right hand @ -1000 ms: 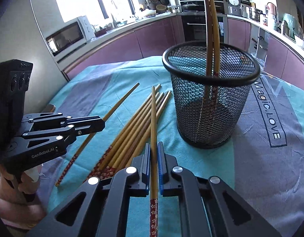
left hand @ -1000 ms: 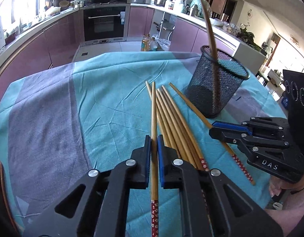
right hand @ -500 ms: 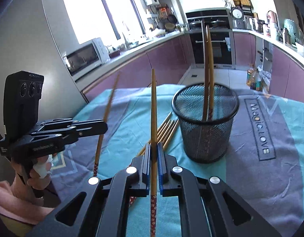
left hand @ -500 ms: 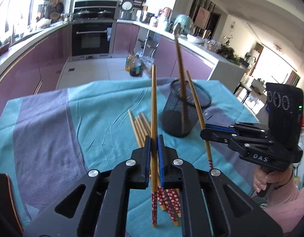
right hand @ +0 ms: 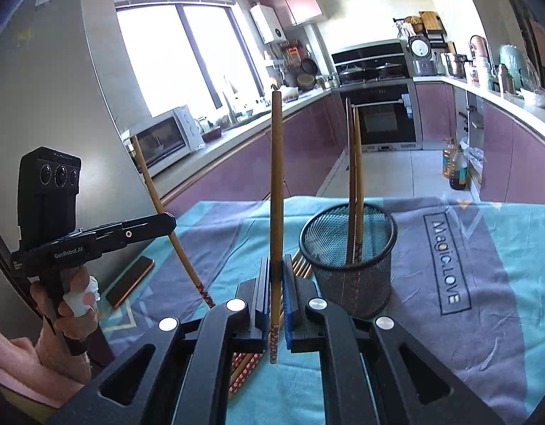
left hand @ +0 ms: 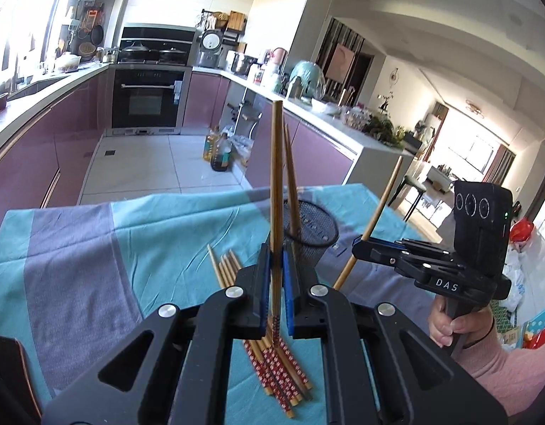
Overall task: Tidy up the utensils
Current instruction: 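Raise the left tool's chopstick over the mesh cup while the right tool carries its chopstick there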
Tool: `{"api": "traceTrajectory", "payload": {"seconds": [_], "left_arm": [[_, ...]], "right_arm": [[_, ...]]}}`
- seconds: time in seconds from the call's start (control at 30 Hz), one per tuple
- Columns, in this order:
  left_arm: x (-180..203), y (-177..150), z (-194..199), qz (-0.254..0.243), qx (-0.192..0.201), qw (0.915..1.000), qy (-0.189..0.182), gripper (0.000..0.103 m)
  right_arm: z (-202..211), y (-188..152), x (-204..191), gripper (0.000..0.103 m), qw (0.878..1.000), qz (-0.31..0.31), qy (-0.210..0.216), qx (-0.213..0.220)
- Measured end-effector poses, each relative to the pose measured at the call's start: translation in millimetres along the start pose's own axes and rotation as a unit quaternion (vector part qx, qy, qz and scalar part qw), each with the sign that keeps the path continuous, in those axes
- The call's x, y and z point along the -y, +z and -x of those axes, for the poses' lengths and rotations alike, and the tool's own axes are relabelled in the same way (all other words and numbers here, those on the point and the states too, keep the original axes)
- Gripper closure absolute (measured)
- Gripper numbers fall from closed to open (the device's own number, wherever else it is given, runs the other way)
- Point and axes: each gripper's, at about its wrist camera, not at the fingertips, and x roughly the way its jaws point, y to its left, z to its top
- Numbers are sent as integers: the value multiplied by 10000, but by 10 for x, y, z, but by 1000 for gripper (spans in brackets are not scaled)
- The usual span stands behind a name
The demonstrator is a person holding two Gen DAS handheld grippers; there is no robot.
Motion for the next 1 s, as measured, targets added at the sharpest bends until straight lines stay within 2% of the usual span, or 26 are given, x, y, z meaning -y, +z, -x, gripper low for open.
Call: {"api": "traceTrajectory", "payload": {"seconds": [0.4,0.6,0.77,1.0], "left_arm": [[338,533,-48,-248,541,9977,-318,96],[494,828,-104,-409,755,9959,-275,96],[594,917,-312,-518,591,9968,-138,96],[614,763,-728,-660,-8,9978,42,96]], "right_arm": [[344,494,13,97,9972,334,-259,621],[397,737,51,97,9937,485,-478,890],[276,800,93,98,9931,540,-673,793],[-89,716,232,97,9950,529,-838,123]]}}
